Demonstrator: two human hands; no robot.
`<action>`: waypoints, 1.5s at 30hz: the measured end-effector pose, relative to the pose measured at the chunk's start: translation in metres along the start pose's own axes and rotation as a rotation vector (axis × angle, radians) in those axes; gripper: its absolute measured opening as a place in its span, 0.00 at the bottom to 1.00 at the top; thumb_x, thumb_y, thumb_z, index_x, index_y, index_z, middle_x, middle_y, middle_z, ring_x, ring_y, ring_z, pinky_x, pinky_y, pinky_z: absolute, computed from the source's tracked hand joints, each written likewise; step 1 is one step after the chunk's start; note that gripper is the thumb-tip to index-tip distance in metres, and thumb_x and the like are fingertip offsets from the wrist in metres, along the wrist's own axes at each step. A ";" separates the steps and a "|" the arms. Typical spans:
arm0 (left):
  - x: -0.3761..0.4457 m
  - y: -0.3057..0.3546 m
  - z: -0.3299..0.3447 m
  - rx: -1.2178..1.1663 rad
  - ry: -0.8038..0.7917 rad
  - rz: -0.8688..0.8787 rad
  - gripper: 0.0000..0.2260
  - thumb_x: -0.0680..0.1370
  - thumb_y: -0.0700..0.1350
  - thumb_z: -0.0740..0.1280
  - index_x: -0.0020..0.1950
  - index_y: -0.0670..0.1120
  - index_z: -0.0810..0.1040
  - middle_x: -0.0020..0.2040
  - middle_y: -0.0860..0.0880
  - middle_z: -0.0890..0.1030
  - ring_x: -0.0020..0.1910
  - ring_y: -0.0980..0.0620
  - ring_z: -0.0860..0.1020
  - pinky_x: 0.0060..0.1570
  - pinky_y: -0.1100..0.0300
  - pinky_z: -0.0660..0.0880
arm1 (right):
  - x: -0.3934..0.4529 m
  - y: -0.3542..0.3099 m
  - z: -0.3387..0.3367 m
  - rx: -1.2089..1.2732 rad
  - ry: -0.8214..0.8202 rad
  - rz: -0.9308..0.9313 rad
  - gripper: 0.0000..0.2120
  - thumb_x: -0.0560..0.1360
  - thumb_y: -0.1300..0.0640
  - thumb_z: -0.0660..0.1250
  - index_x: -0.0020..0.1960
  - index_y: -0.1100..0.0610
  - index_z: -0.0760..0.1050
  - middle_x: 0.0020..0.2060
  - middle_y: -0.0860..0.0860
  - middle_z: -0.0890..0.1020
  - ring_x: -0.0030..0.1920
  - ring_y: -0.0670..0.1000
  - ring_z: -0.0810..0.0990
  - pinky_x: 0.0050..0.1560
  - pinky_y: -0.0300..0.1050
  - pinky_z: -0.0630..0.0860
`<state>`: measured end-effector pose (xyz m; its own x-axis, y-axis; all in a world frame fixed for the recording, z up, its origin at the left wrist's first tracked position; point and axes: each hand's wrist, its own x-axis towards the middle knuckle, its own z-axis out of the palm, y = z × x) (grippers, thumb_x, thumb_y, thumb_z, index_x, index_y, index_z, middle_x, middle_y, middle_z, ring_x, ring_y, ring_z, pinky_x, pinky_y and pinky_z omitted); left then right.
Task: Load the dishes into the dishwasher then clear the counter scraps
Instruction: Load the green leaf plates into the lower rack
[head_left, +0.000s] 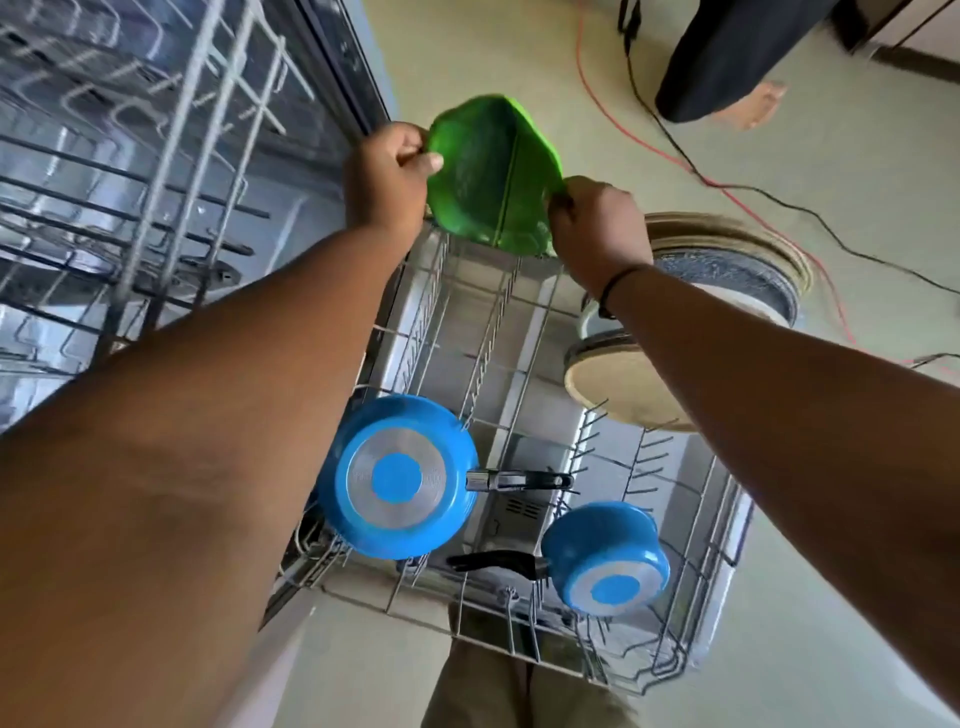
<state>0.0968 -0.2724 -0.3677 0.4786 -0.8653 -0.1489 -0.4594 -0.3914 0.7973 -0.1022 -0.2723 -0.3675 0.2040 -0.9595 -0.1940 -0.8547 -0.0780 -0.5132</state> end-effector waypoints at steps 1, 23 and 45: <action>0.001 -0.001 0.000 -0.015 0.019 0.006 0.09 0.72 0.36 0.72 0.51 0.36 0.79 0.42 0.48 0.79 0.41 0.54 0.75 0.41 0.67 0.72 | 0.002 0.000 0.001 0.005 0.005 -0.012 0.12 0.79 0.56 0.58 0.49 0.63 0.77 0.46 0.64 0.81 0.46 0.65 0.77 0.39 0.49 0.66; -0.016 -0.032 0.016 0.228 -0.110 -0.114 0.22 0.75 0.51 0.70 0.68 0.46 0.74 0.62 0.46 0.79 0.59 0.49 0.77 0.56 0.61 0.73 | -0.005 0.011 0.039 0.171 -0.143 0.103 0.12 0.76 0.59 0.59 0.55 0.56 0.77 0.49 0.57 0.82 0.50 0.59 0.78 0.46 0.47 0.73; -0.425 -0.021 -0.177 0.661 -0.450 -0.199 0.30 0.71 0.64 0.57 0.64 0.45 0.73 0.63 0.40 0.76 0.57 0.37 0.77 0.52 0.47 0.77 | -0.295 -0.066 -0.053 -0.213 -0.827 -0.185 0.34 0.74 0.52 0.66 0.76 0.57 0.57 0.68 0.59 0.70 0.68 0.59 0.69 0.65 0.49 0.68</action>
<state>0.0355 0.1585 -0.2179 0.3161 -0.7480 -0.5836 -0.8106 -0.5325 0.2435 -0.1307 0.0017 -0.2322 0.5586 -0.4292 -0.7097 -0.8278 -0.3412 -0.4453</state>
